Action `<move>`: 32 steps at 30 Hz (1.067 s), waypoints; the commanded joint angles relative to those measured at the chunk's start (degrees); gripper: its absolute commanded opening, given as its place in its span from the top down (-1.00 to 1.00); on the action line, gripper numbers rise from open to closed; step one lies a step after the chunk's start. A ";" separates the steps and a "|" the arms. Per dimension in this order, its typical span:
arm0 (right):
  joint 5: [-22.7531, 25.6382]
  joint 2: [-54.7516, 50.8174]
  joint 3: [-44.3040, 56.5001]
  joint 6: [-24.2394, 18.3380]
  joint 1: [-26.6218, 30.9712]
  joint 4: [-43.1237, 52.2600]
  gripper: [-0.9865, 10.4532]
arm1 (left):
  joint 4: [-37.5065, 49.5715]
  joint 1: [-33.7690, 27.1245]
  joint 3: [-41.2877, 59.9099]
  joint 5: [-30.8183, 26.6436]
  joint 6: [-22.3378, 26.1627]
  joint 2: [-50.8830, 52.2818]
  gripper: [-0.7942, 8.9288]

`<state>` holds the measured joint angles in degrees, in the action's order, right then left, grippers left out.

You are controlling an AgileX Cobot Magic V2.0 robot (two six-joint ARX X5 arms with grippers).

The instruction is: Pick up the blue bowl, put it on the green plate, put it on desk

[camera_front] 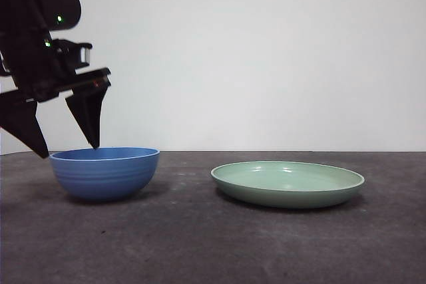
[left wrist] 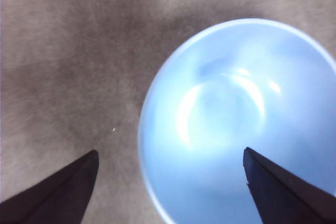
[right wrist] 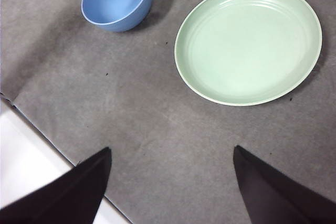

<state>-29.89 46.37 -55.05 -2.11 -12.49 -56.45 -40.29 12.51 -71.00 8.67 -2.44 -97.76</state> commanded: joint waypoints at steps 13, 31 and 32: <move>-0.04 0.35 -1.16 0.37 -0.31 0.24 0.18 | 1.05 0.15 -1.18 -3.26 0.20 -3.43 0.48; -0.09 0.33 -1.16 0.37 -0.31 0.24 0.18 | 1.27 0.15 -1.18 -3.26 -0.59 -3.43 0.81; -0.09 0.33 -1.16 0.37 -0.31 0.26 0.18 | 1.36 0.15 -1.18 -3.26 -1.22 -3.41 0.81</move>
<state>-29.89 46.37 -55.05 -2.11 -12.49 -56.45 -39.38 12.51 -71.00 5.67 -2.68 -99.85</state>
